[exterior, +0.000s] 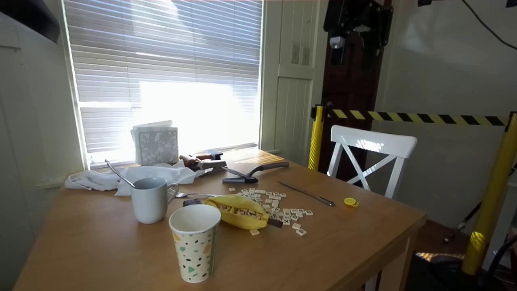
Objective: Move the letter 'V' to the right then put it in the banana bag.
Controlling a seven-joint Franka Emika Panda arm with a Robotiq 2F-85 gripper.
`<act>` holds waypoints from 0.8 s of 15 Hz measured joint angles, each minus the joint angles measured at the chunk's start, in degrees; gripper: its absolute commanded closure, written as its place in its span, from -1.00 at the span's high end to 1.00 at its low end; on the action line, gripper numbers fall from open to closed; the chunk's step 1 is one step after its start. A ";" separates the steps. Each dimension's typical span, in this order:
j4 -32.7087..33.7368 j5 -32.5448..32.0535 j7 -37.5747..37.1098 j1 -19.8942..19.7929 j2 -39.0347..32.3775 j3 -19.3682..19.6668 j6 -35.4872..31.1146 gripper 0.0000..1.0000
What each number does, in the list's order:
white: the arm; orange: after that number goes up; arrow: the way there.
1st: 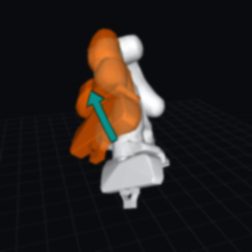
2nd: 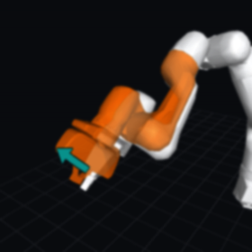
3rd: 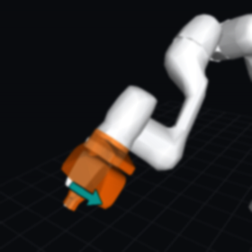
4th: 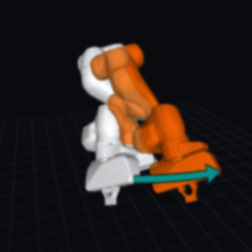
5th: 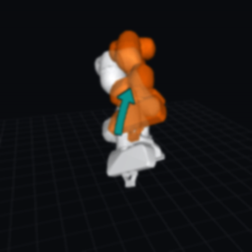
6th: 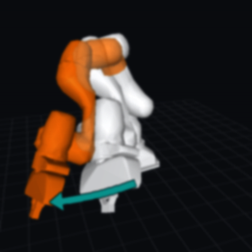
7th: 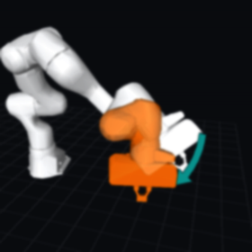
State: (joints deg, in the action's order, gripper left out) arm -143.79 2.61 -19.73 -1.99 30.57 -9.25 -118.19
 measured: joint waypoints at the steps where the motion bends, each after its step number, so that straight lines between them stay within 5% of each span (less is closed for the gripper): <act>1: 0.00 0.00 0.00 0.08 0.00 -0.01 0.00 1.00; 11: 0.36 -0.88 -0.26 -1.98 -6.02 1.87 -5.77 1.00; 12: 0.85 -1.06 -0.04 -2.41 -8.26 2.60 -7.29 0.59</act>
State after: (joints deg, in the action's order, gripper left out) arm -142.94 1.55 -19.77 -4.40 22.31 -6.65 -125.49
